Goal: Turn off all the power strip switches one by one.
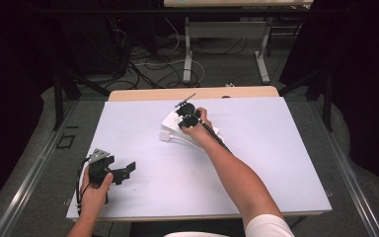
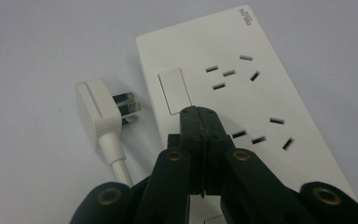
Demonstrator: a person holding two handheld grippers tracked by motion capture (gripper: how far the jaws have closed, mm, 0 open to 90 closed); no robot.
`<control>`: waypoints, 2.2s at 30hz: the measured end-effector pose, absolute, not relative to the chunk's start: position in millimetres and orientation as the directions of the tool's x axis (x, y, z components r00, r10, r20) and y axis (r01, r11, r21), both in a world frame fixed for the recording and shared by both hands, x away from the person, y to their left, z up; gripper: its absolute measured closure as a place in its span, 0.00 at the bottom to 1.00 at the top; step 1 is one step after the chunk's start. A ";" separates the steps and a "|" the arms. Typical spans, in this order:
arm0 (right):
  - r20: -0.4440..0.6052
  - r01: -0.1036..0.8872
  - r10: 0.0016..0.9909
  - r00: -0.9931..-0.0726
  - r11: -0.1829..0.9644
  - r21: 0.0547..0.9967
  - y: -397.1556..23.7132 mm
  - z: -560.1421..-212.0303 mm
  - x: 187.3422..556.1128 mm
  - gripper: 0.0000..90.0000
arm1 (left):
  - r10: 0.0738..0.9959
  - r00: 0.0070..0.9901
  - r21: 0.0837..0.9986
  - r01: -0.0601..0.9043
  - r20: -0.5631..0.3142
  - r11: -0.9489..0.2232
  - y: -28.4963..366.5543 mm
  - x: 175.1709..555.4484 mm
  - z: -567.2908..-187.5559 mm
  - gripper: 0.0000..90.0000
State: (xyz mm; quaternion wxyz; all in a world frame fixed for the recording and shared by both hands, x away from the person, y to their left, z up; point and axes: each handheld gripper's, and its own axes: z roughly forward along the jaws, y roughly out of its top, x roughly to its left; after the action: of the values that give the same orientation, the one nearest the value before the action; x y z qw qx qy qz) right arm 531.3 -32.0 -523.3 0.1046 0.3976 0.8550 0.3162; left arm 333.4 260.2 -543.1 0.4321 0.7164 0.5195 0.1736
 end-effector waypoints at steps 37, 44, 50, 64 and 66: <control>0.080 0.615 0.748 -0.659 0.473 0.631 -27.7 -521.0 532.5 1.00 | 0.895 0.397 0.801 0.593 -0.204 -0.080 261.3 333.3 -543.2 0.06; 0.074 0.607 0.746 -0.662 0.476 0.636 -22.4 -514.7 533.6 1.00 | 0.896 0.393 0.804 0.590 -0.207 -0.073 262.5 332.7 -542.8 0.06; 0.079 0.601 0.742 -0.666 0.471 0.646 -18.1 -513.2 536.2 1.00 | 0.897 0.386 0.801 0.595 -0.216 -0.063 263.0 331.9 -542.7 0.06; 0.081 0.599 0.742 -0.665 0.466 0.651 -4.4 -515.0 545.8 1.00 | 0.897 0.385 0.803 0.592 -0.215 -0.062 264.5 331.8 -542.8 0.06; 0.083 0.597 0.739 -0.668 0.466 0.653 -1.1 -515.5 547.0 1.00 | 0.897 0.384 0.799 0.598 -0.221 -0.059 265.2 331.3 -542.5 0.06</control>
State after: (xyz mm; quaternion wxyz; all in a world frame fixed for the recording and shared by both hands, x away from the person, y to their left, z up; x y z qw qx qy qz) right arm 547.0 -1.1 -515.5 0.1063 0.3931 0.8496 0.3351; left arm 331.3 265.2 -542.5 0.4374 0.7076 0.5282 0.1704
